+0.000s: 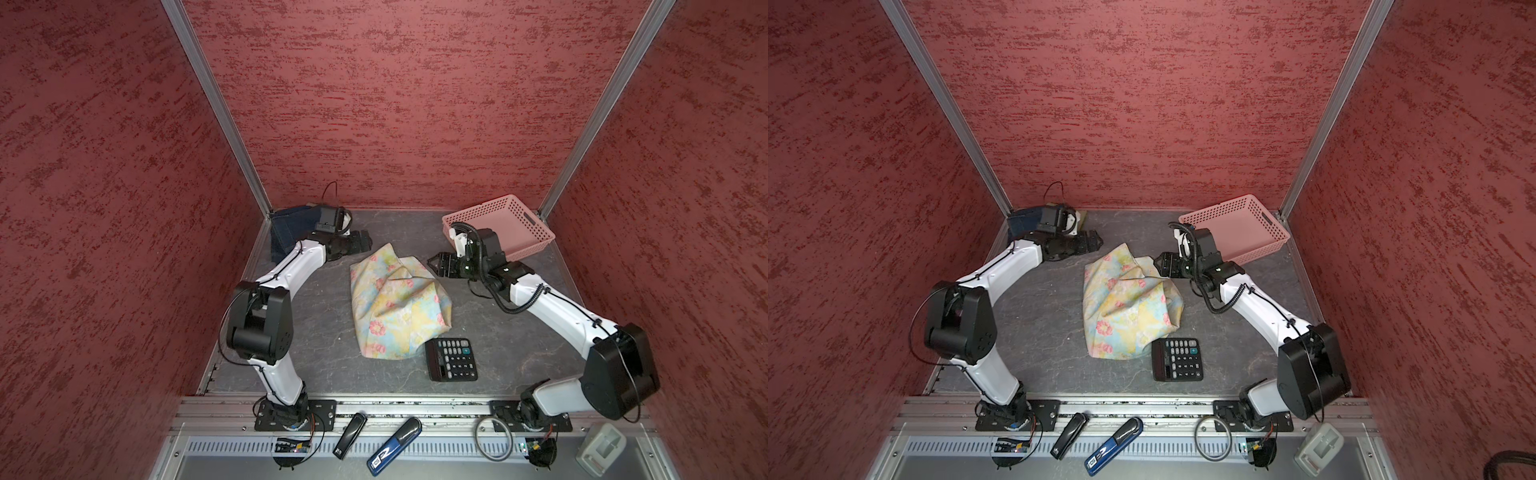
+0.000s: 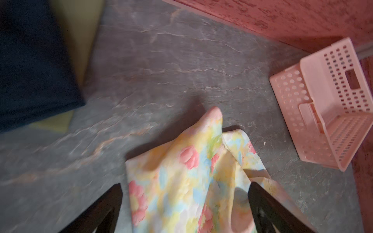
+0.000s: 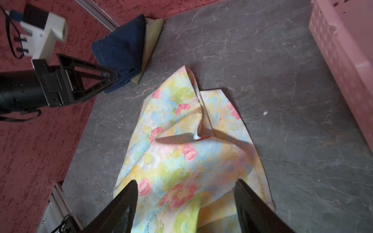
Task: Fold and stack skirts
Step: Flatten out the skirt at the center of the table.
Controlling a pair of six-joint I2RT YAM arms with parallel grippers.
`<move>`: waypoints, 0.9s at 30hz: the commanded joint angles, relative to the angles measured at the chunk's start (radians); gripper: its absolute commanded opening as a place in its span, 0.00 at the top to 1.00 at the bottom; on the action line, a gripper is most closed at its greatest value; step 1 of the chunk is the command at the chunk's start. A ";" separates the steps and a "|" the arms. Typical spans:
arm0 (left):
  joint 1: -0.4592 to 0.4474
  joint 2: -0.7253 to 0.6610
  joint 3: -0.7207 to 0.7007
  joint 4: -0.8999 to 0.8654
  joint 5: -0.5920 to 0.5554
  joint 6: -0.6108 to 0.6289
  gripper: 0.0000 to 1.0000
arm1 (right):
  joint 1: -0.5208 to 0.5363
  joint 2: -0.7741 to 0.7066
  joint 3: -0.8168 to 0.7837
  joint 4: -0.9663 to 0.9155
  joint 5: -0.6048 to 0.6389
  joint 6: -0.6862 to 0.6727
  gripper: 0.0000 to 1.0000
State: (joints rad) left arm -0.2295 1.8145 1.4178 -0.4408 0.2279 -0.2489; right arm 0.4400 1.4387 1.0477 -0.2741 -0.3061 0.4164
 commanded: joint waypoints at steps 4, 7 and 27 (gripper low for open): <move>-0.005 0.233 0.202 0.080 0.158 0.249 0.07 | -0.012 -0.038 -0.038 0.067 -0.043 -0.030 0.24; 0.001 0.354 0.330 0.001 0.196 0.287 0.08 | -0.014 -0.053 -0.048 0.082 -0.044 -0.044 0.24; 0.027 0.388 0.400 0.083 0.456 0.148 1.00 | -0.044 -0.021 -0.117 0.177 0.019 -0.063 0.25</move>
State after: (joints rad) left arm -0.2432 2.3203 1.8477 -0.5003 0.5854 0.0017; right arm 0.4019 1.3983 0.9565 -0.1268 -0.3202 0.3733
